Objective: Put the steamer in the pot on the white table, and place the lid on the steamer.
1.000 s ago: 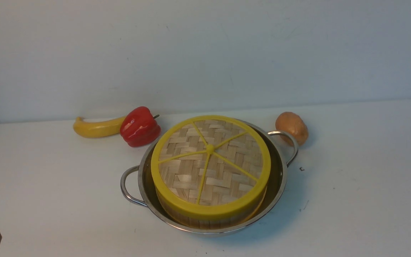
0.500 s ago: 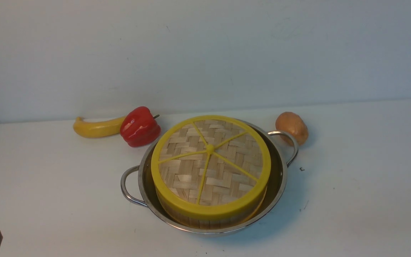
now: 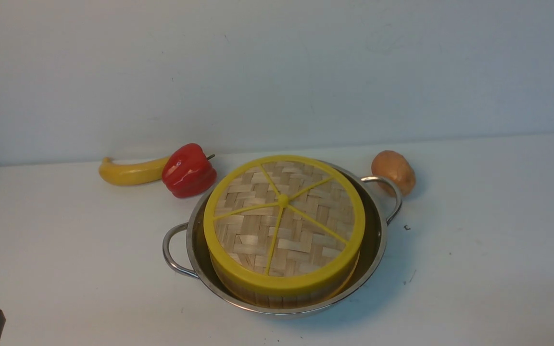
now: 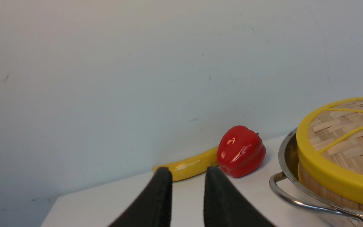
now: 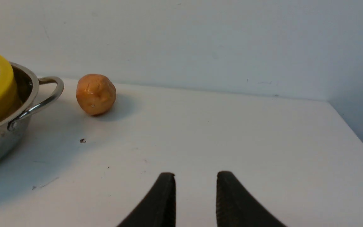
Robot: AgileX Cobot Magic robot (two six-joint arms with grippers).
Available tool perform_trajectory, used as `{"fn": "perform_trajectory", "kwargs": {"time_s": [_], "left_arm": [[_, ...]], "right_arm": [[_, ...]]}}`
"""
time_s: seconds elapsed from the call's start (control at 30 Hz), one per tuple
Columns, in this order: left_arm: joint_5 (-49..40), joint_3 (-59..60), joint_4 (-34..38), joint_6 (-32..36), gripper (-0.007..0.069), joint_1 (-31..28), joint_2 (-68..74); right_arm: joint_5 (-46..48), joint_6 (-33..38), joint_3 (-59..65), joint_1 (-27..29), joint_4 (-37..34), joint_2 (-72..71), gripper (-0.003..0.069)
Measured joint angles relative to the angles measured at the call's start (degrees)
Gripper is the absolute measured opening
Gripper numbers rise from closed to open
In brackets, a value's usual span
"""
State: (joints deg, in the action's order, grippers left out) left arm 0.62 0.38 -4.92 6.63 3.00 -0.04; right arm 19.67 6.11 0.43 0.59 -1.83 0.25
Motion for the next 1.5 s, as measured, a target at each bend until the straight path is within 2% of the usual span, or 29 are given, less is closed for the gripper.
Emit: {"fn": "perform_trajectory", "kwargs": {"time_s": [0.57,1.5], "left_arm": [[0.0,0.0,0.0,0.0,0.0178,0.0,0.0],[0.0,0.0,0.0,0.3,0.0203,0.0,0.0]], "right_arm": [[0.5,-0.4,0.0,0.0,-0.1,0.0,0.0239],[0.5,-0.6,0.0,0.0,-0.2,0.0,0.0240]]}}
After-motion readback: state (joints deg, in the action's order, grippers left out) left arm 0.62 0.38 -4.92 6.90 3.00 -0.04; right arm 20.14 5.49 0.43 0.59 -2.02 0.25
